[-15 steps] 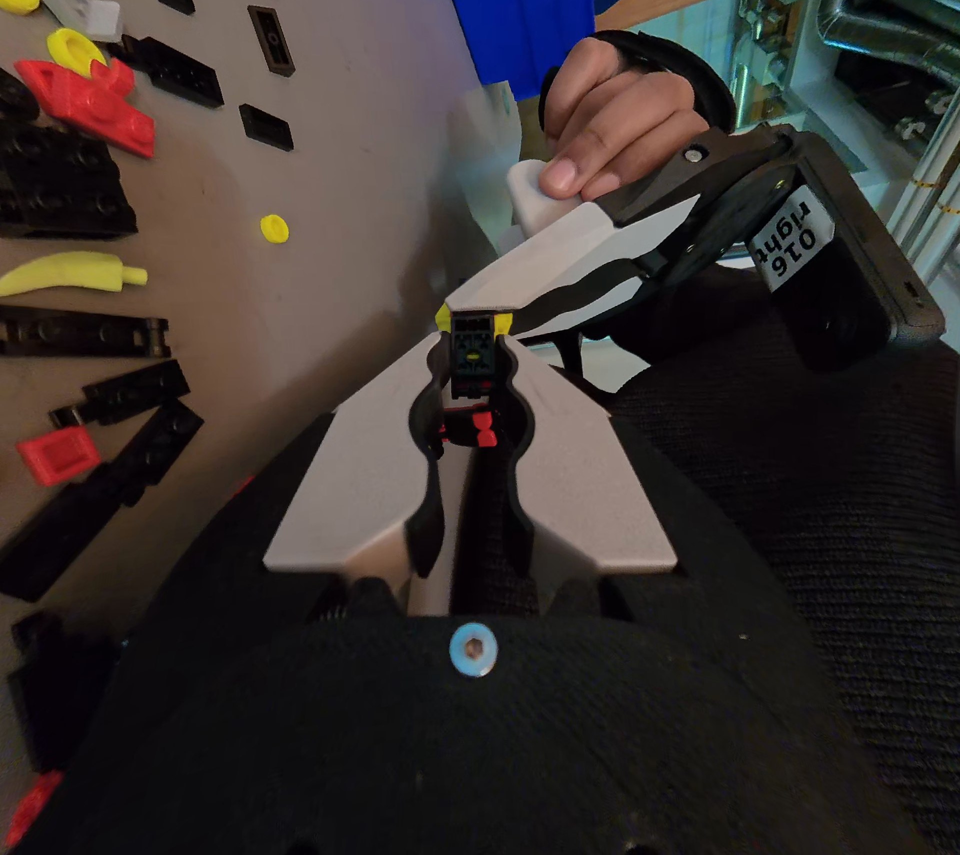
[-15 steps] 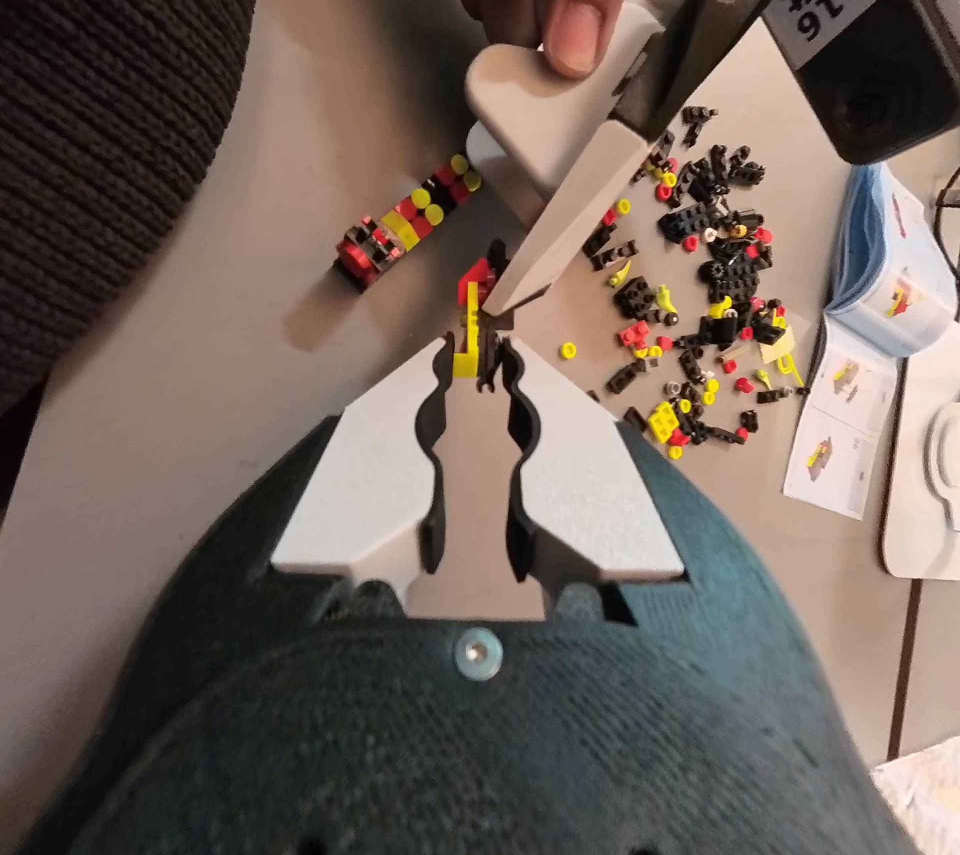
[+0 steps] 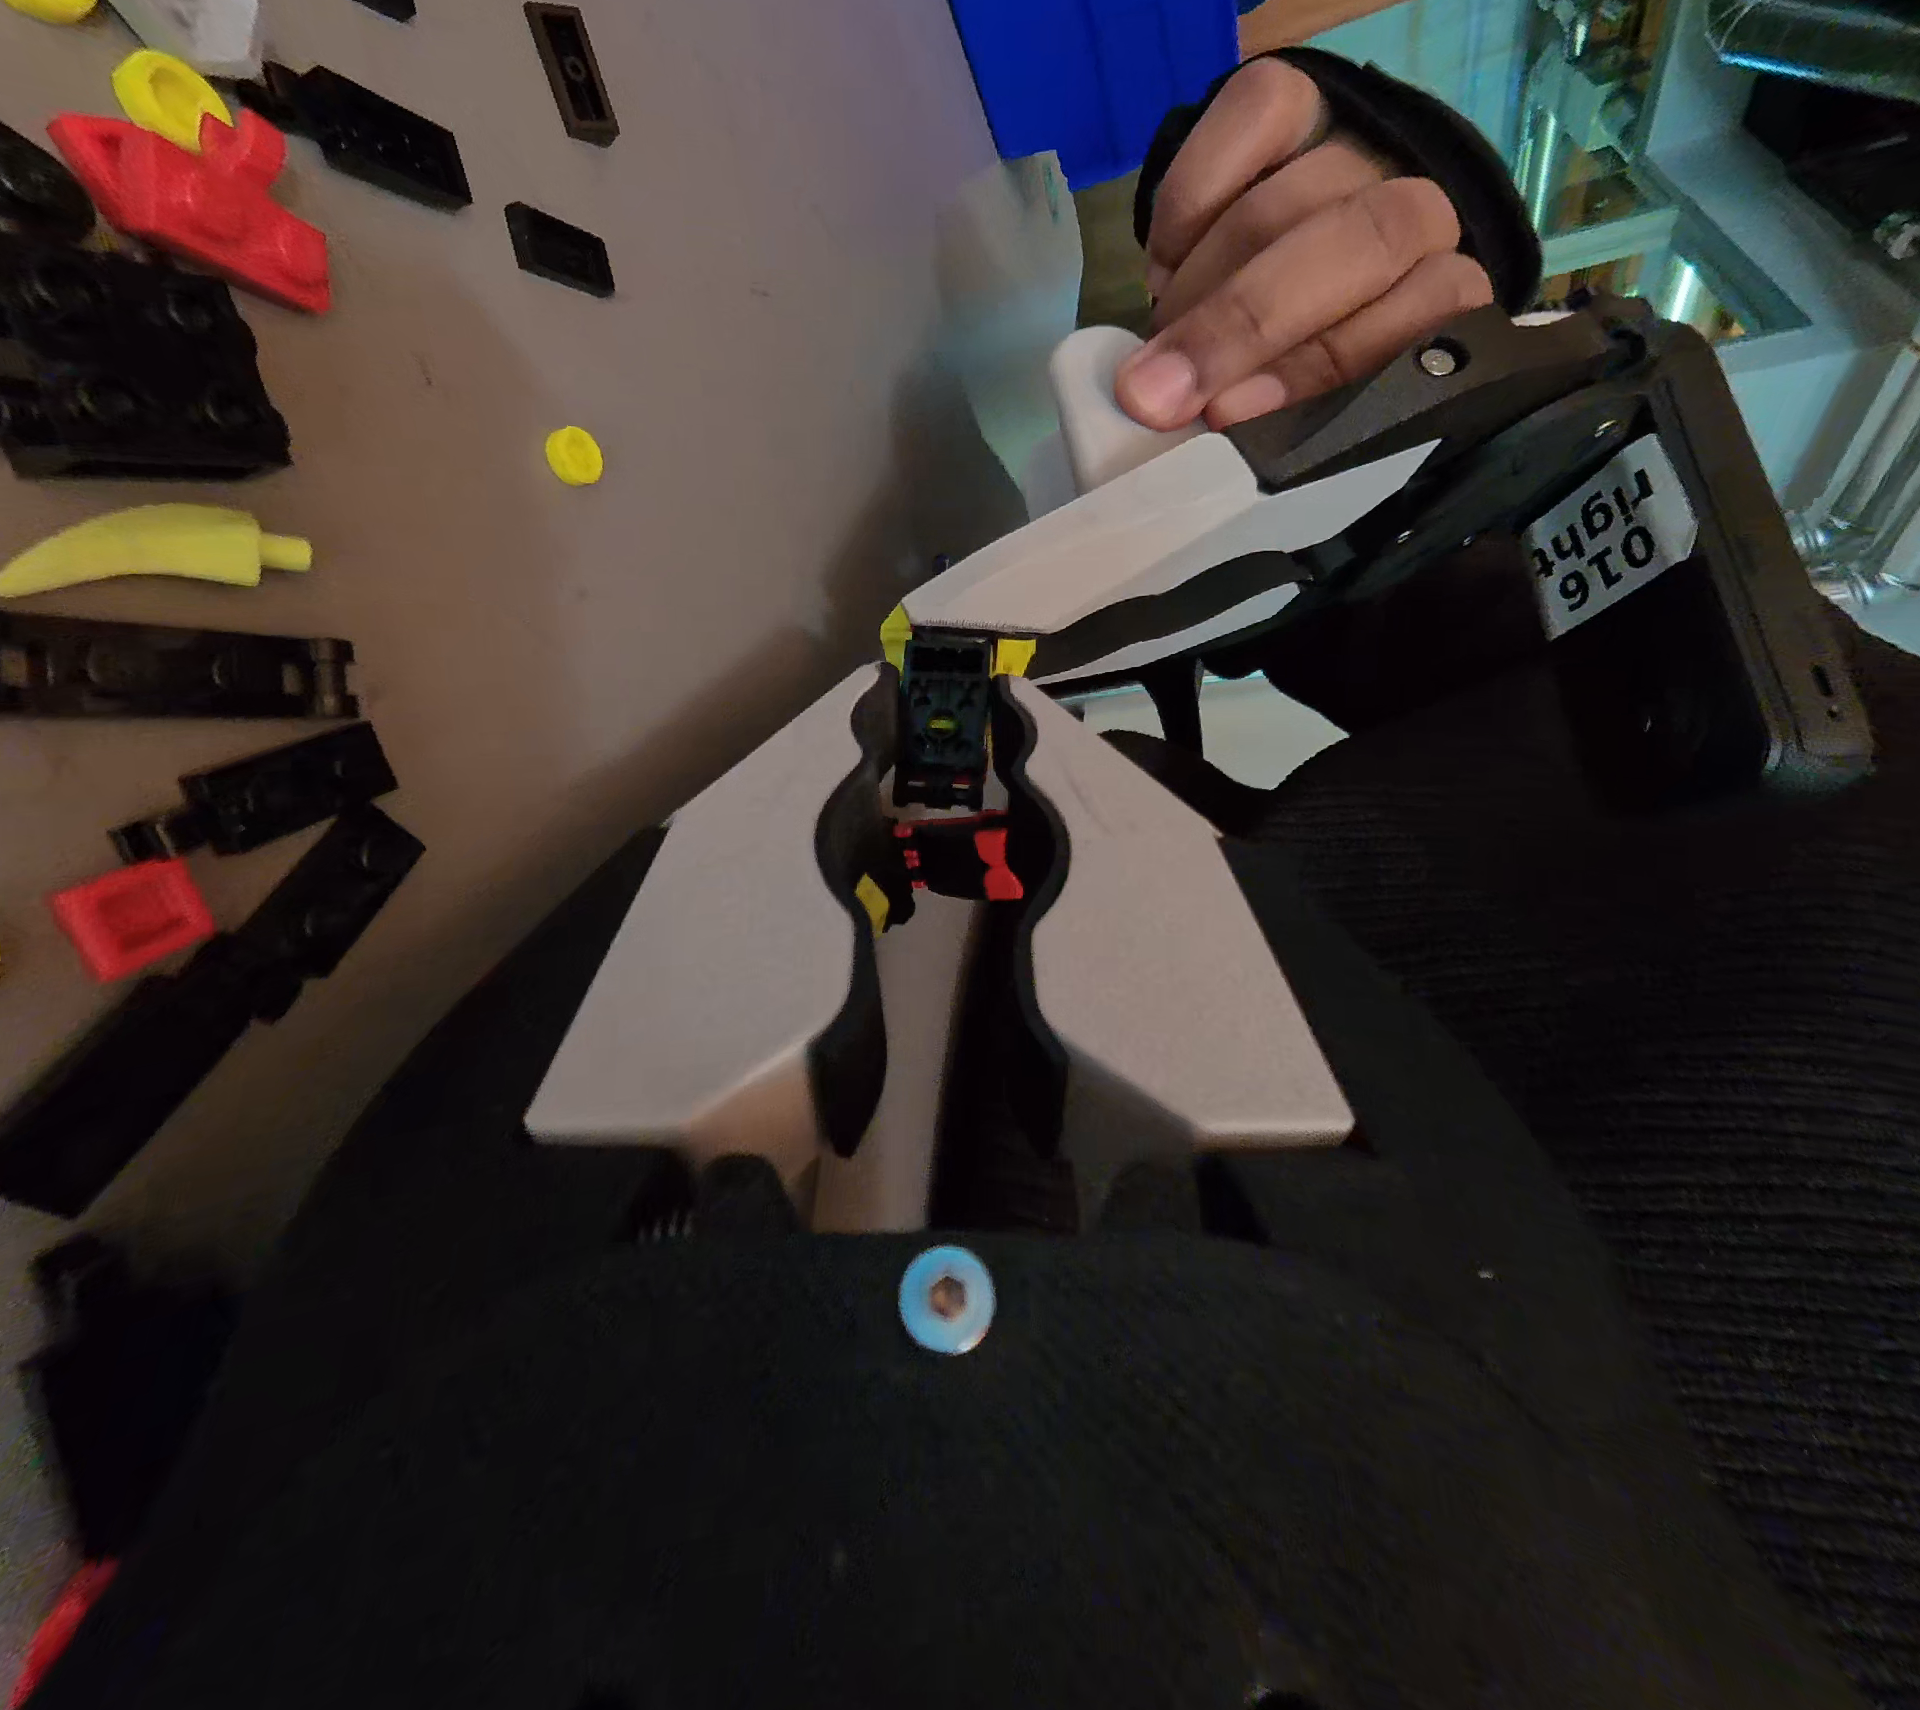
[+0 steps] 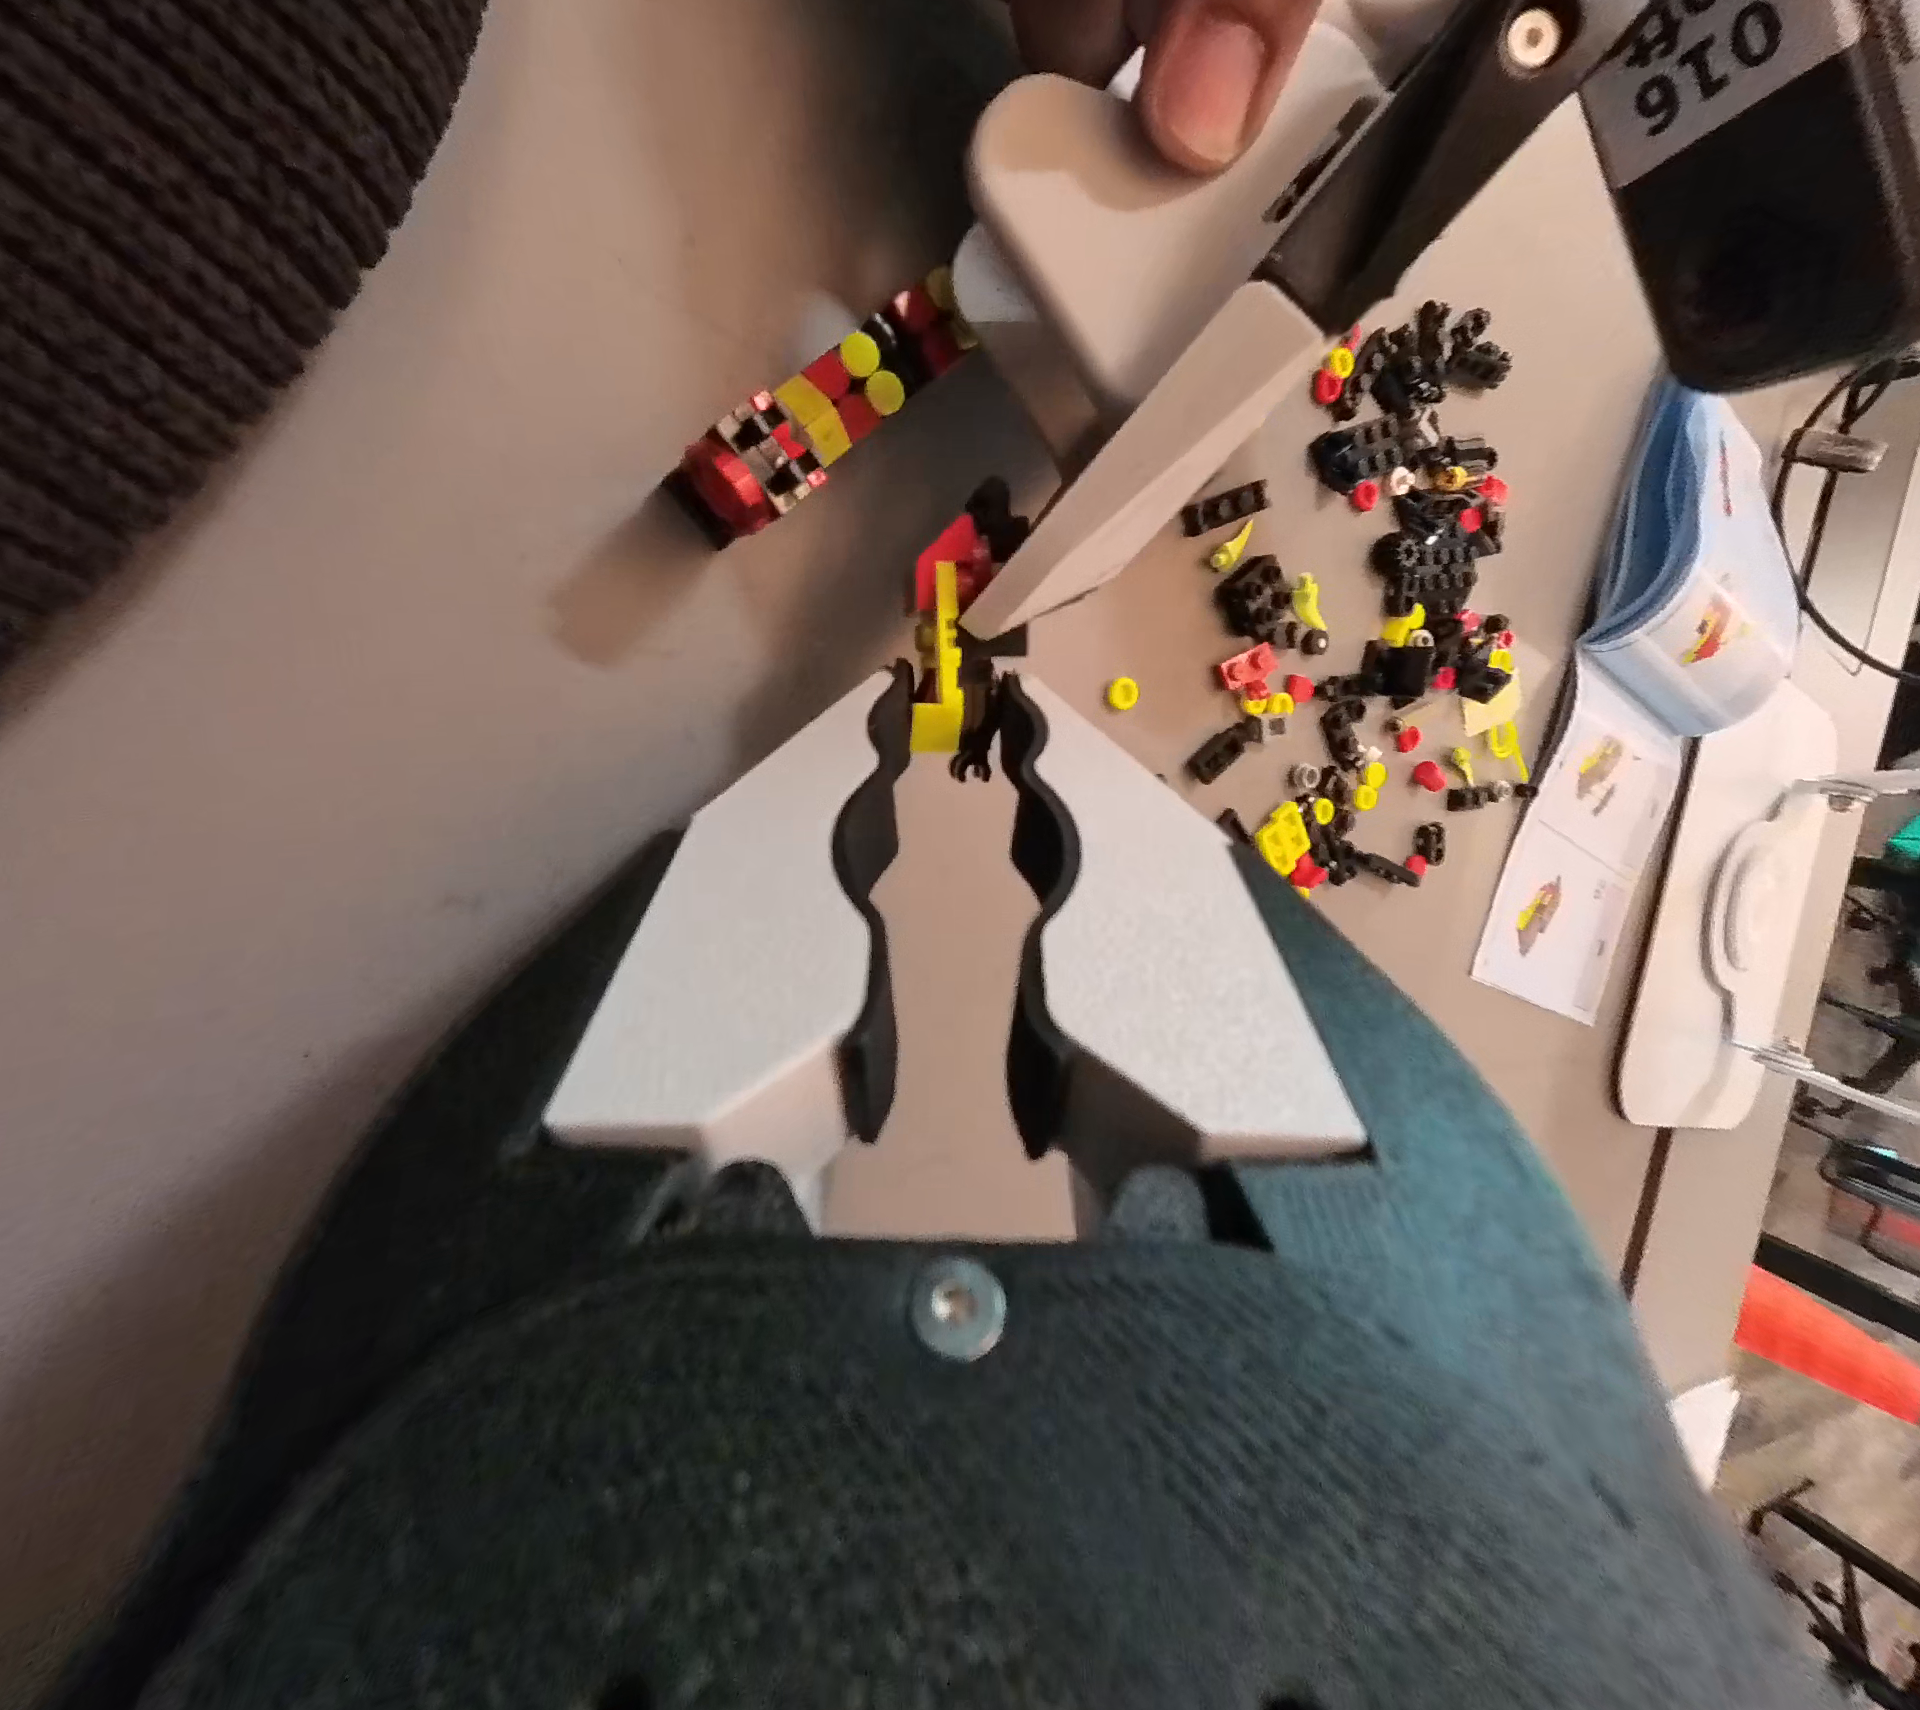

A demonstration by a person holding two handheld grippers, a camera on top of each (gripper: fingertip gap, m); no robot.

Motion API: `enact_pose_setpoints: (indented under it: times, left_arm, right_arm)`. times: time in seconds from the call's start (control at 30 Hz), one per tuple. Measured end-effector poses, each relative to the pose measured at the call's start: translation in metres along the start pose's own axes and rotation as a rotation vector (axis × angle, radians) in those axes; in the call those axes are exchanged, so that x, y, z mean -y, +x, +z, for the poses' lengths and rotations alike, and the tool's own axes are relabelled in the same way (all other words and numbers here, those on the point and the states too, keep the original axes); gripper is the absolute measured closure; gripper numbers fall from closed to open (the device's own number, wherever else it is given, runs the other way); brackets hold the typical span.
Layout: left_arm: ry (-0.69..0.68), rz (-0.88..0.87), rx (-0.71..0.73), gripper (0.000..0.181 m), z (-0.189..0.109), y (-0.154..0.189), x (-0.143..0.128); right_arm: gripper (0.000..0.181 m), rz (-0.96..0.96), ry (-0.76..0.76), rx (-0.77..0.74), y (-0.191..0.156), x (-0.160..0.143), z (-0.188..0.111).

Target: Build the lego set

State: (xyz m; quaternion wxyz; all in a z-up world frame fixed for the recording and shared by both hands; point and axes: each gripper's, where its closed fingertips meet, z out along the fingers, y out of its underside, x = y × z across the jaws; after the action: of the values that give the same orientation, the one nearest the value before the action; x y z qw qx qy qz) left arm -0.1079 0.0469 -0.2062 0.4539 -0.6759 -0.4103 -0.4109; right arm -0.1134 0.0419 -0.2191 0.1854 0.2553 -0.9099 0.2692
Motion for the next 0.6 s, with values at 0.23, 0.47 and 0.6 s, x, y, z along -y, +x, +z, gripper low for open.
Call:
enact_pose_setpoints:
  times: [0.23, 0.47, 0.6]
  left_arm:
    - [0.089, 0.011, -0.071, 0.167, -0.012, 0.012, 0.016]
    - [0.160, 0.041, -0.245, 0.168, -0.026, 0.038, 0.028]
    - [0.191, 0.115, -0.433, 0.168, -0.036, 0.071, 0.030]
  right_arm:
    - [0.142, 0.162, 0.091, -0.117, 0.029, 0.000, -0.014]
    - [0.104, 0.601, 0.381, -0.172, 0.050, 0.010, -0.049]
    - [0.104, 0.756, 0.600, -0.133, 0.045, 0.036, -0.067]
